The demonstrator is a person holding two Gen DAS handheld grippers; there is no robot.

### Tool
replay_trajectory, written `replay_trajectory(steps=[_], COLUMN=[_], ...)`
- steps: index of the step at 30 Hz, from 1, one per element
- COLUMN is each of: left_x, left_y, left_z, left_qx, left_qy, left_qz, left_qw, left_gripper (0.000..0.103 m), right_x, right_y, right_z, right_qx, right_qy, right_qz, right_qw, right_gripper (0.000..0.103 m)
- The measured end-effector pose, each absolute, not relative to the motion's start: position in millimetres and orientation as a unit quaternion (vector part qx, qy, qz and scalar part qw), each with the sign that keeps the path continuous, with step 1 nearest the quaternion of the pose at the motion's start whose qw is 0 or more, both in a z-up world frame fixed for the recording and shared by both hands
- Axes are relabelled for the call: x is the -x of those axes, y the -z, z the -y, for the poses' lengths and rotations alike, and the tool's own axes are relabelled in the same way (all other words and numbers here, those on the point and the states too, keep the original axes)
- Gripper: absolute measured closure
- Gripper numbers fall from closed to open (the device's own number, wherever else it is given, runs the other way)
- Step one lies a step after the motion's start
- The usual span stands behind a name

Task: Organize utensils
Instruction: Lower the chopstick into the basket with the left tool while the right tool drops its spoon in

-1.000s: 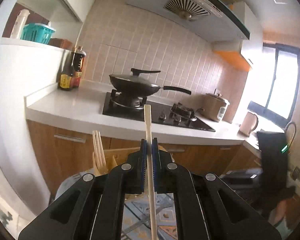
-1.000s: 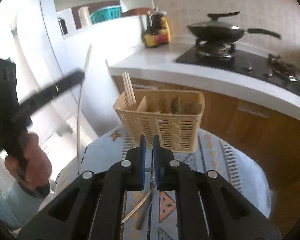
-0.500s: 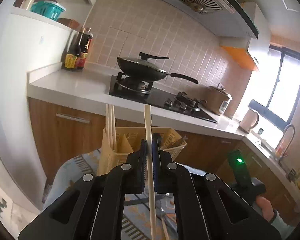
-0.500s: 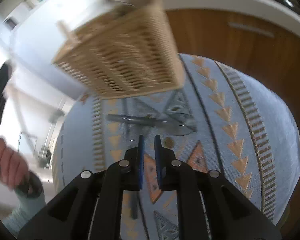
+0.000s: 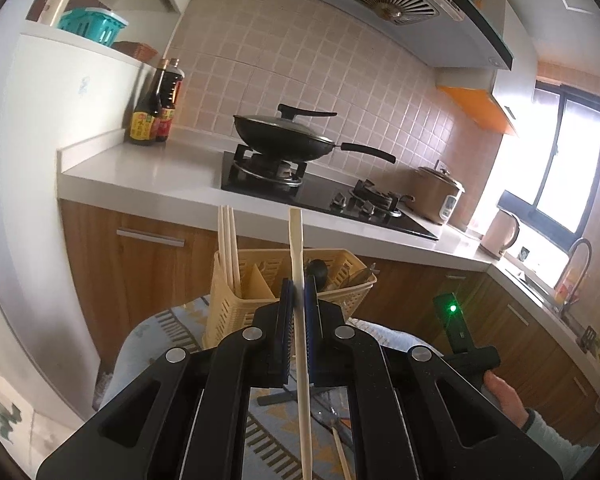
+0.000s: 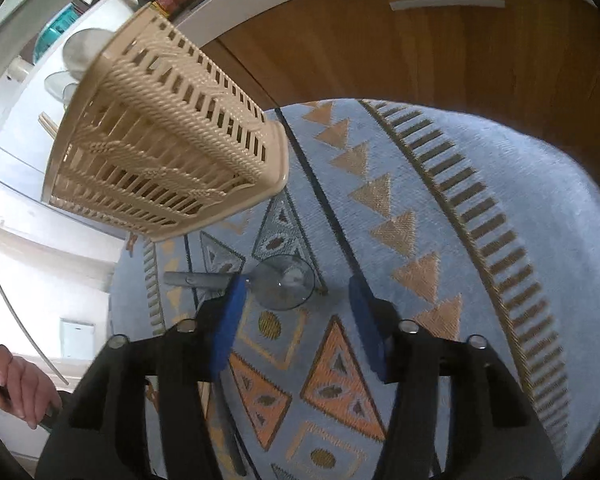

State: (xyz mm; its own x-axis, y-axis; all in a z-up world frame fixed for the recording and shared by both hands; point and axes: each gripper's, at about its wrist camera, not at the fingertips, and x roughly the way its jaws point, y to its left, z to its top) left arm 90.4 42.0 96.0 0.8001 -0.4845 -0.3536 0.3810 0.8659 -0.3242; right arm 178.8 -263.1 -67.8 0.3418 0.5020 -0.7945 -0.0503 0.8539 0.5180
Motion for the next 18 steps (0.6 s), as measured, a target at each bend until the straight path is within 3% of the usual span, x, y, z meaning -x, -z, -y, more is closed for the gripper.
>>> replay_trajectory(steps=[5,7,13,18], left_x=[-96,-100,-109,-112], left_y=[-94,-93,-98,-119], left_z=[-37,-36,-34,-37], left_qx=[0.120,0.124,0.128,0.125], left_qy=[0.230,0.228,0.219,0.197], left_qz=[-0.219,-0.219,-0.209,-0.161], left_qw=[0.941,0.941,0.944,0.959], left_gripper=[0.100,0.100,0.100,0.100], right_x=[-177,-176,-162,-139], right_y=[67,72,54,-3], right_z=[265,259,253,236], right_qx=[-0.215,-0.196,-0.179,-0.128], right_qy=[-0.197,-0.190,-0.198,-0.197], right_qz=[-0.527,-0.531,-0.506,-0.467], right_qw=[0.798,0.802,0.820,0.853], right_gripper=[0.074,0.096,0.099,0.101])
